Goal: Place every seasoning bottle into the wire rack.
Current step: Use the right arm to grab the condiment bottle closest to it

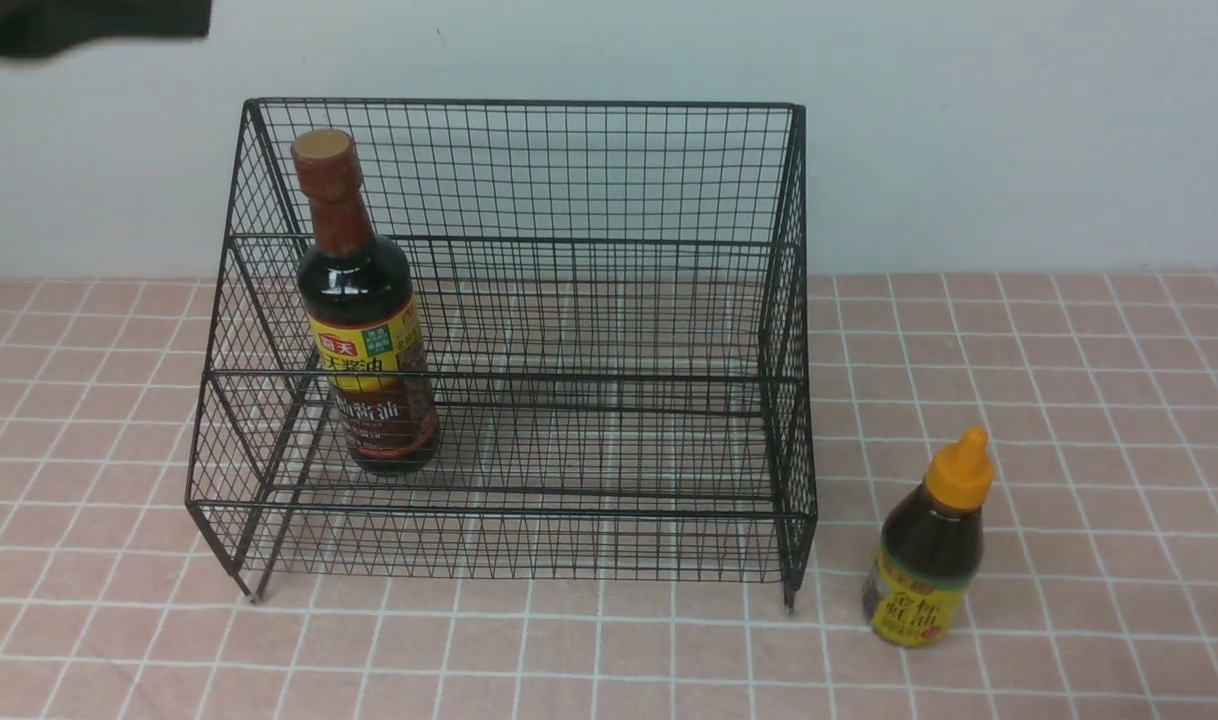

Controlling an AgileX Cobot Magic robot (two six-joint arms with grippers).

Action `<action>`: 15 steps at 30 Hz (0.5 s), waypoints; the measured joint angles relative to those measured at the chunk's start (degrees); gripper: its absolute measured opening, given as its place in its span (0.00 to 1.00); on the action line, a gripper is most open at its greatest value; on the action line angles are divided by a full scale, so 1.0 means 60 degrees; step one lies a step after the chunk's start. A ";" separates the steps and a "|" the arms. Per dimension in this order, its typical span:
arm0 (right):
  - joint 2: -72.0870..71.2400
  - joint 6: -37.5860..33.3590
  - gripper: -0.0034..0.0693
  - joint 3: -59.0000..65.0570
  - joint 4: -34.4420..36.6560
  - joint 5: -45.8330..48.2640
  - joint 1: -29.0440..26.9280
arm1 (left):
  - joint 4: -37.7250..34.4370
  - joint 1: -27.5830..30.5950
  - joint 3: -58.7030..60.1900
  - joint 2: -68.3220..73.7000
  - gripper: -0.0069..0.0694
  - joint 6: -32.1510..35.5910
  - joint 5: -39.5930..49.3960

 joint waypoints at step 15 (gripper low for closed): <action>0.0000 0.0000 0.03 0.0000 0.0000 0.0000 0.0000 | 0.0004 -0.0028 0.5742 -0.2846 0.08 0.0495 -0.3004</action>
